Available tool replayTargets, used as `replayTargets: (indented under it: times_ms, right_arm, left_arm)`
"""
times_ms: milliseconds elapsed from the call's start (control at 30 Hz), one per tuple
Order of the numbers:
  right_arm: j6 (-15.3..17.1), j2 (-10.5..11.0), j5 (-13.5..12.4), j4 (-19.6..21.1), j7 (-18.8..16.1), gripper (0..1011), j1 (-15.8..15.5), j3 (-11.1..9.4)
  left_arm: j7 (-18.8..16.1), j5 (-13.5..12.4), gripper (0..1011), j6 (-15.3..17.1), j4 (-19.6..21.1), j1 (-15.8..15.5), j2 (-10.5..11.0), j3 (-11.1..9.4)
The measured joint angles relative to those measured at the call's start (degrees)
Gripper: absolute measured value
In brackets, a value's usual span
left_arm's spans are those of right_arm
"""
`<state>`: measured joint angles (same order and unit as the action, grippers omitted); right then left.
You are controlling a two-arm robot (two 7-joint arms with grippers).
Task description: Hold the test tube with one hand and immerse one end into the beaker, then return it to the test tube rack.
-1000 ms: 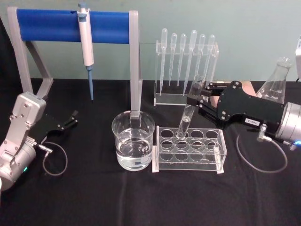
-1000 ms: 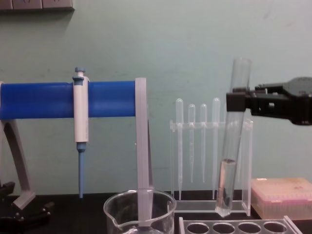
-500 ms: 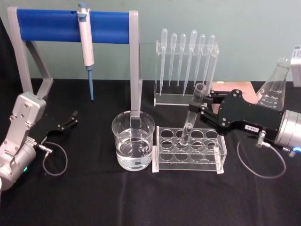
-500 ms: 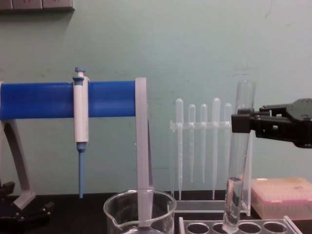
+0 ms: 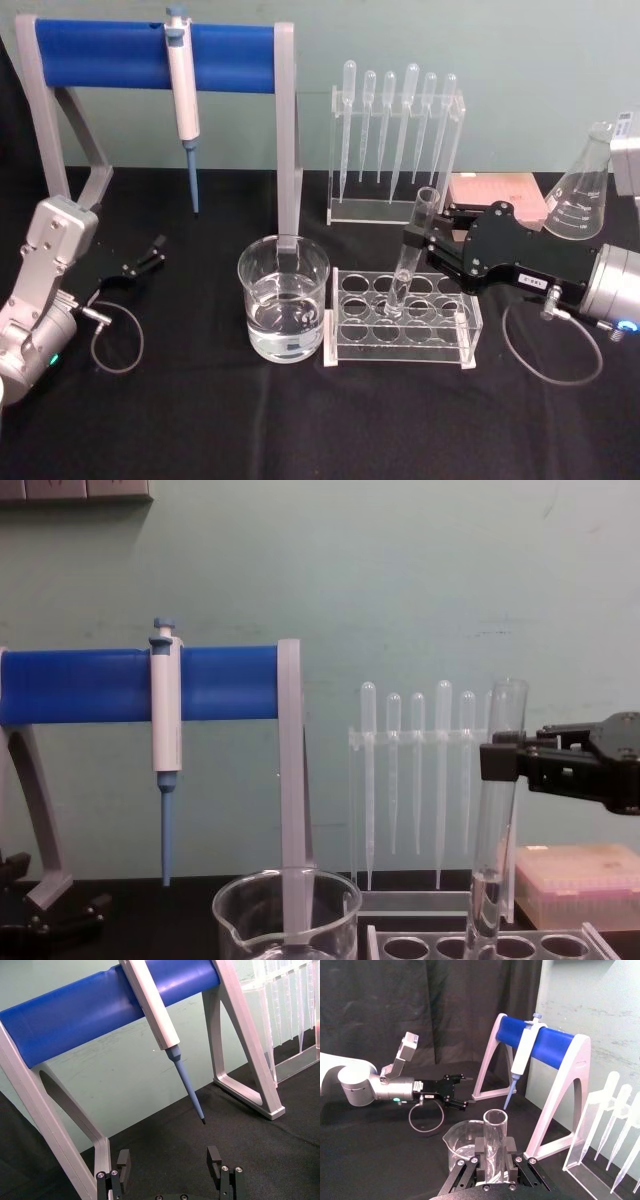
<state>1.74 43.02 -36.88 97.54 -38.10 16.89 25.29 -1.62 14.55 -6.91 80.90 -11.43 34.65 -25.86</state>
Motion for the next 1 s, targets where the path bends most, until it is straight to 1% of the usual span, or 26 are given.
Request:
replayTargets:
  times_ms: [467,800,1000]
  right_arm:
    - [-1.3,-1.4,1.6,-2.2,-0.1,242,-0.2,0.4]
    - [-2.4,-2.7,3.7,-3.9,-0.1,241,-0.4,1.1]
    - [-2.5,-3.4,4.4,-4.8,-0.1,242,-0.4,1.5]
  left_arm:
    - [0.0,0.0,1000,0.0,0.0,0.0,0.0,0.0]
    - [0.0,0.0,1000,0.0,0.0,0.0,0.0,0.0]
    - [0.0,0.0,1000,0.0,0.0,0.0,0.0,0.0]
